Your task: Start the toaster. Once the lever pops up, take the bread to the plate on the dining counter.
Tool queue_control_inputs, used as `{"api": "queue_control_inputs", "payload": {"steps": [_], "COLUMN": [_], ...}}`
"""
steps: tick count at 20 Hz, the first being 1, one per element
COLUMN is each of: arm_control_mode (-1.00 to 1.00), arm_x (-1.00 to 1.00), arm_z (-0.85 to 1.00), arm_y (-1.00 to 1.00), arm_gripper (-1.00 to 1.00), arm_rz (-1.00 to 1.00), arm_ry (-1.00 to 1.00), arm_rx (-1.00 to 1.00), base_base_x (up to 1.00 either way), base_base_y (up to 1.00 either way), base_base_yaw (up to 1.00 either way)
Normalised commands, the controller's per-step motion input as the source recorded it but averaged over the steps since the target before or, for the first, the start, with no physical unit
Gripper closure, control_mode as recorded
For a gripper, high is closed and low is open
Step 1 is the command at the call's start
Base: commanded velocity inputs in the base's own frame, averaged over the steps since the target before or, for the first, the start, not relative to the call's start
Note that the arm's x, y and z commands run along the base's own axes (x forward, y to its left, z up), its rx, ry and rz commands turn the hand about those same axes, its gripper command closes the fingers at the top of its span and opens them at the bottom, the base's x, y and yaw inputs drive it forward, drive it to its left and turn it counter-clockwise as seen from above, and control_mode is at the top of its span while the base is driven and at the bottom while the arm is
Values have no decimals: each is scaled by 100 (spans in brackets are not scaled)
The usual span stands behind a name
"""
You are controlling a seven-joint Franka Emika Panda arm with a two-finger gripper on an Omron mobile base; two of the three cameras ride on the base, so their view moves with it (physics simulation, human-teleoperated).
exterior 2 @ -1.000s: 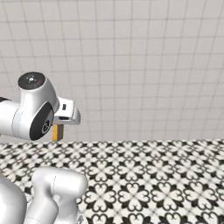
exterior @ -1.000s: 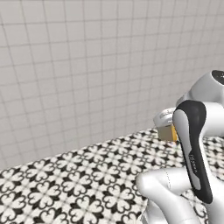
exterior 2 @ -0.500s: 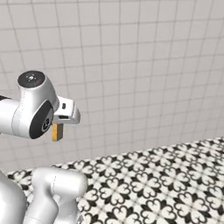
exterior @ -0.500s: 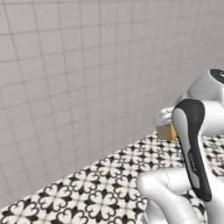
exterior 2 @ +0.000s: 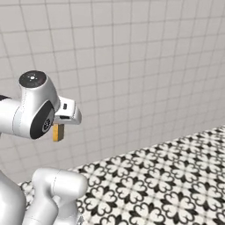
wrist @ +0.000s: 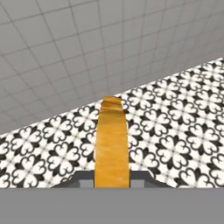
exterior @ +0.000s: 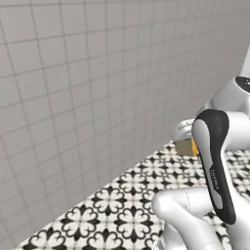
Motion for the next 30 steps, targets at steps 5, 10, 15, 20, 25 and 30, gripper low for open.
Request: {"api": "queue_control_inputs", "payload": {"steps": [5,10,15,20,25,30], "arm_control_mode": [100,100,100,100,100,100], "arm_x": [0,0,0,0,0,0], "arm_z": [0,0,0,0,0,0], "arm_y": [0,0,0,0,0,0], "arm_gripper": [100,100,100,100,100,100], "arm_rz": [0,0,0,0,0,0], "arm_ry": [0,0,0,0,0,0], "arm_rx": [0,0,0,0,0,0], "base_base_x": [36,34,25,46,64,91], "base_base_y": [-11,-29,-40,-43,-31,1], "base_base_yaw": [-20,-24,-27,-36,-39,-44]}}
